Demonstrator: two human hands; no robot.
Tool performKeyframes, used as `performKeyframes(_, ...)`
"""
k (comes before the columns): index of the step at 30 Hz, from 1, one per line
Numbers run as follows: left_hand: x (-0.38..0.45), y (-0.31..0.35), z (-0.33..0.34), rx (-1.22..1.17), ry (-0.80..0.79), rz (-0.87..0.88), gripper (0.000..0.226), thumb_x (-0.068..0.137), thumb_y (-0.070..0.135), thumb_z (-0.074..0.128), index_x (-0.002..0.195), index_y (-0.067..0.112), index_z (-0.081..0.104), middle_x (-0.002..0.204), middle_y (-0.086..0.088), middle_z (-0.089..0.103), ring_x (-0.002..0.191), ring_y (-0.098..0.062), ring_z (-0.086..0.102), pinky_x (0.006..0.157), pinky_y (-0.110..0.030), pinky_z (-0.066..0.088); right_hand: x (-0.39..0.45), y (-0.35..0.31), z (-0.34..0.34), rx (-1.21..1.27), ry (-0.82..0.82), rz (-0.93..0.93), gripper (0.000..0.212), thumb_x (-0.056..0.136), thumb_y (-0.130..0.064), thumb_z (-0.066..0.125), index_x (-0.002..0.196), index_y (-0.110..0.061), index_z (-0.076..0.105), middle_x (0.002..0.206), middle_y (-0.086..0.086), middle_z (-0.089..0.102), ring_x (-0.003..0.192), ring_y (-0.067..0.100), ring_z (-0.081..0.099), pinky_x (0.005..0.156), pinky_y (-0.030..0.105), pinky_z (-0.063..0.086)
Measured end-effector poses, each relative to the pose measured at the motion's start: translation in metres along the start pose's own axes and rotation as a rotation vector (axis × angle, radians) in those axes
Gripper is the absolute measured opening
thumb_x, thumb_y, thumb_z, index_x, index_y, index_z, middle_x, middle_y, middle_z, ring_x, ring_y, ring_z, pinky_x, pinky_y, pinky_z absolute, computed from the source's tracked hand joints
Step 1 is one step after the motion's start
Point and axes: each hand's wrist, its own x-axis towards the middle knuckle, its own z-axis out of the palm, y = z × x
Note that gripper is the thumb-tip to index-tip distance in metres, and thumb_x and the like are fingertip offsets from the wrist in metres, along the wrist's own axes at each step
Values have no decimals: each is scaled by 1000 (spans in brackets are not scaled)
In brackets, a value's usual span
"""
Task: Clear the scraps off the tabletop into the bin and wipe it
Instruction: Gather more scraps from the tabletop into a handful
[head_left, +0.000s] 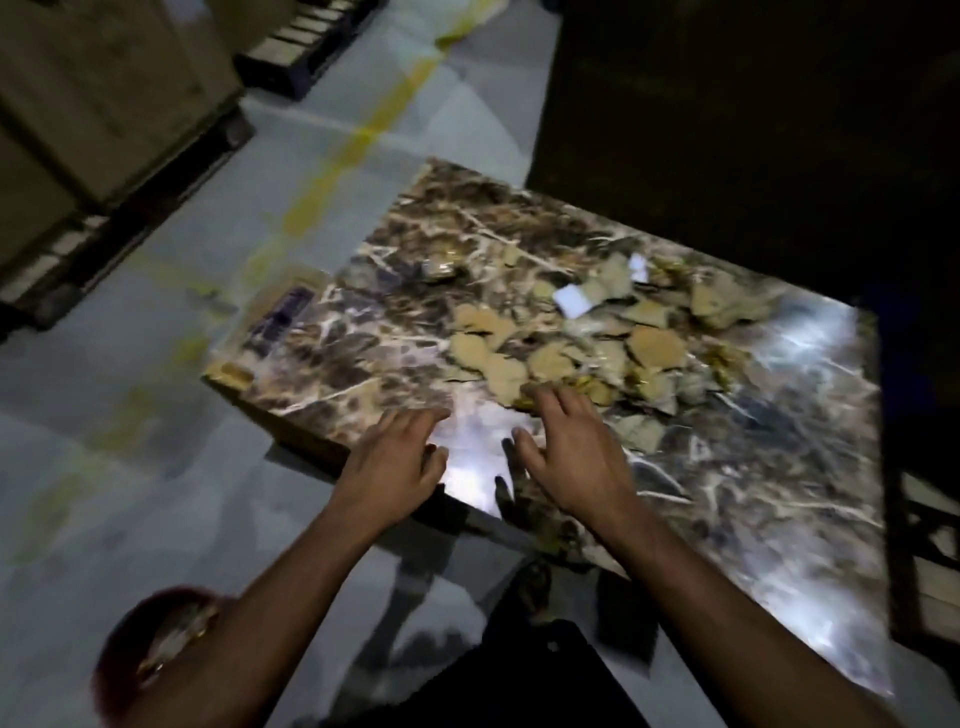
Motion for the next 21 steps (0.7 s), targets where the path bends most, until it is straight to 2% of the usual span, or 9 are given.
performKeyframes(3, 38, 34, 23, -1, -111, 11, 54, 90, 41, 49, 140, 22, 52, 134, -8, 61, 123, -31, 53, 96, -42, 50, -4, 68, -19, 61, -13, 142, 50, 96, -36, 60, 142, -18, 49, 140, 8, 53, 123, 30, 53, 90, 39, 50)
performKeyframes(5, 58, 45, 31, 31, -157, 8, 58, 89, 41, 53, 144, 23, 48, 136, -6, 59, 125, -29, 50, 99, -41, 48, -5, 101, -21, 139, -40, 200, 54, 97, -35, 60, 146, -17, 46, 143, 8, 49, 122, 30, 55, 90, 39, 50)
performKeyframes(9, 96, 44, 42, 105, -217, -2, 72, 89, 41, 65, 152, 25, 35, 148, -2, 48, 134, -28, 42, 109, -42, 39, 9, 135, -16, 238, -117, 258, 60, 97, -39, 60, 150, -21, 39, 147, 6, 43, 126, 29, 53, 96, 41, 51)
performKeyframes(14, 159, 24, 28, 212, -219, -17, 81, 85, 51, 70, 152, 30, 29, 154, 1, 40, 138, -29, 33, 112, -43, 35, 49, 155, -17, 223, -90, 294, 58, 97, -41, 59, 148, -20, 42, 143, 9, 48, 125, 31, 52, 97, 42, 50)
performKeyframes(17, 203, 16, 7, 345, -245, -70, 106, 72, 63, 78, 155, 34, 19, 163, -5, 23, 145, -38, 21, 115, -53, 30, 92, 153, -19, 181, -68, 294, 54, 98, -39, 57, 146, -17, 46, 139, 10, 52, 124, 32, 52, 97, 40, 49)
performKeyframes(21, 247, -7, -10, 461, -452, -99, 148, 43, 80, 83, 157, 44, -5, 167, -16, -7, 150, -51, -5, 114, -71, 15, 160, 133, -14, 100, -126, 241, 54, 99, -36, 56, 148, -19, 44, 147, 8, 49, 129, 33, 50, 97, 41, 49)
